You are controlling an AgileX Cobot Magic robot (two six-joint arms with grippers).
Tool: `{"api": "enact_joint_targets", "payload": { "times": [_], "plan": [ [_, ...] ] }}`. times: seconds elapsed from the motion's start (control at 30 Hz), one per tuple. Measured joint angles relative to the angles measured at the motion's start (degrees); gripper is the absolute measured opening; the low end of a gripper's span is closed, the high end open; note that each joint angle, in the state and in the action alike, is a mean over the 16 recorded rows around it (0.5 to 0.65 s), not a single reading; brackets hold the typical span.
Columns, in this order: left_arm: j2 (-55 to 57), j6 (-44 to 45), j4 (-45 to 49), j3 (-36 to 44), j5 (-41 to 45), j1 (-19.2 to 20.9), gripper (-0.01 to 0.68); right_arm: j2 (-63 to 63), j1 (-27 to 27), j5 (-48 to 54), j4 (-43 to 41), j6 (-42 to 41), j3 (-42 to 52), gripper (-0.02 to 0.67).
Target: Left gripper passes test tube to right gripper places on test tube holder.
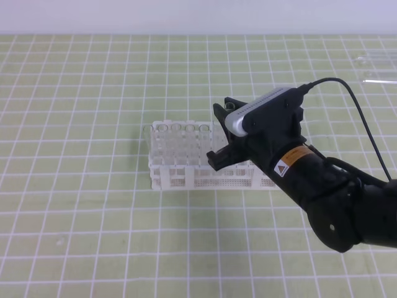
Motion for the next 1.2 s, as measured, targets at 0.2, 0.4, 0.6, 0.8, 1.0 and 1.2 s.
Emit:
{"api": "enact_joint_targets", "payload": {
  "times": [0.2,0.4,0.6,0.8,1.0,1.2],
  "plan": [
    [-0.09,0.01,-0.06,-0.01,0.15,-0.01,0.174,0.00,0.00,-1.37,-0.12,0.00,1.14,0.110],
    [-0.15,0.02,-0.12,-0.02,0.25,-0.01,0.174,0.00,0.00,-3.00,-0.21,0.05,2.29,0.111],
    [-0.14,0.02,-0.12,-0.02,0.25,-0.01,0.174,0.00,0.00,-3.95,-0.26,0.90,2.76,0.136],
    [-0.06,0.01,-0.09,-0.01,0.15,-0.01,0.174,-0.01,-0.01,-4.08,-0.35,1.90,2.76,0.205],
    [-0.01,0.01,-0.06,-0.01,0.10,0.00,0.174,-0.53,-0.04,-4.21,-0.44,2.65,2.80,0.282],
    [-0.03,0.00,-0.06,-0.01,0.05,0.00,0.174,-3.56,-0.07,-4.14,-0.23,2.64,2.85,0.322]
  ]
}}
